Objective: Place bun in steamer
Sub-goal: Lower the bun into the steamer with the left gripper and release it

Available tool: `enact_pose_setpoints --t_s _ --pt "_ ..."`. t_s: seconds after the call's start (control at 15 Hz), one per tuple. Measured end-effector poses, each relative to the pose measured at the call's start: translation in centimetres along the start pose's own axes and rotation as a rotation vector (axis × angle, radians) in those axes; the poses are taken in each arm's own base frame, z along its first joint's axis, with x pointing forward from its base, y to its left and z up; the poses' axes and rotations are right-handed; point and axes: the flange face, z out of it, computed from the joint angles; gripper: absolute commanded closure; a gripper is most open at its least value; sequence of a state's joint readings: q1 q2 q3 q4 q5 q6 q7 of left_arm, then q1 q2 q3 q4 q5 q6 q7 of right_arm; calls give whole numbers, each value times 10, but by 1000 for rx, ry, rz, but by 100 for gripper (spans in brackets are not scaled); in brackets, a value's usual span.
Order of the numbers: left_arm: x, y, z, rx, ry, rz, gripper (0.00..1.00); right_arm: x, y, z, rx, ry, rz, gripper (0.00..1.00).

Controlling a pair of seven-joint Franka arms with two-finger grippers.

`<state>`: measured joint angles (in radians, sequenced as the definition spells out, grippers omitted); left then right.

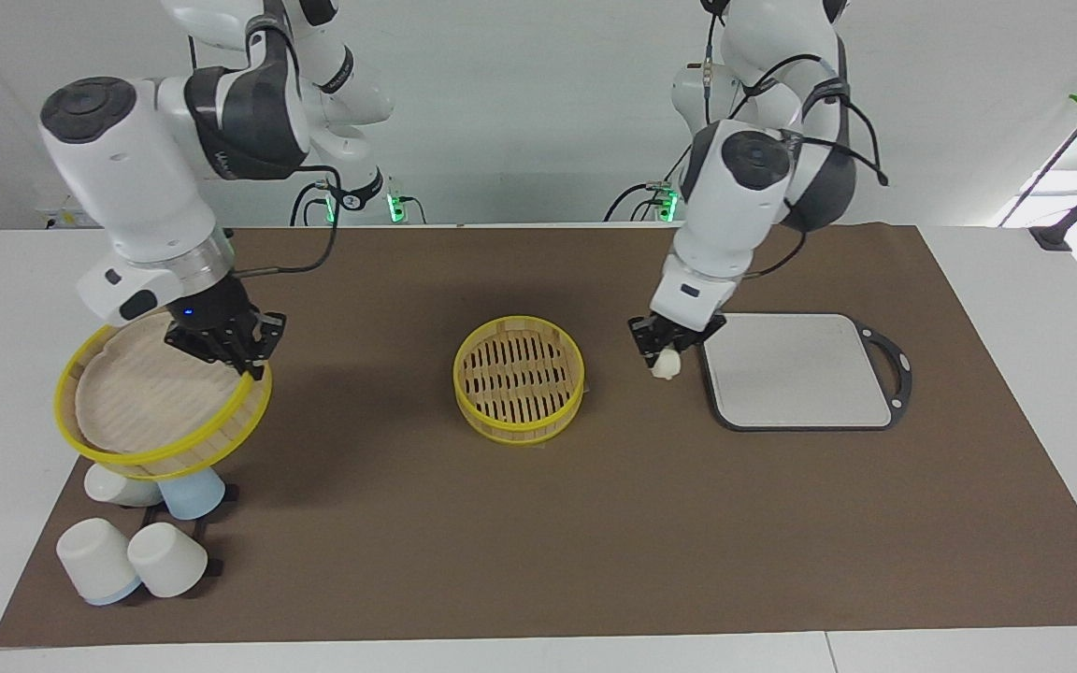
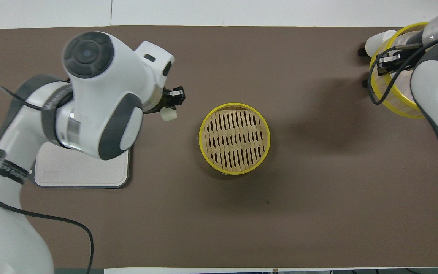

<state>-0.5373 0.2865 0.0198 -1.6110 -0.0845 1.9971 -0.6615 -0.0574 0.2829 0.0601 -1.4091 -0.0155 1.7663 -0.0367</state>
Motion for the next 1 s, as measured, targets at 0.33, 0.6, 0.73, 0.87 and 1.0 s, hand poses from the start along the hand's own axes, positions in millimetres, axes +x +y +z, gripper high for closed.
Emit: enact_pose_setpoints --t_s 0.33,0.6,0.73,0.87,1.0 --pt "-83 88 98 -20 12 13 64 -9 18 22 2 -33 10 100" --pt "-99 87 142 -17 19 15 47 -15 16 24 1 -34 7 100" --pt "-104 91 147 -22 24 6 0 -18 15 27 1 -36 6 100" --pt "-108 93 148 -21 25 4 0 -21 15 32 0 -37 6 100" --pt "-107 92 148 -16 23 0 0 -24 14 34 0 -41 6 100"
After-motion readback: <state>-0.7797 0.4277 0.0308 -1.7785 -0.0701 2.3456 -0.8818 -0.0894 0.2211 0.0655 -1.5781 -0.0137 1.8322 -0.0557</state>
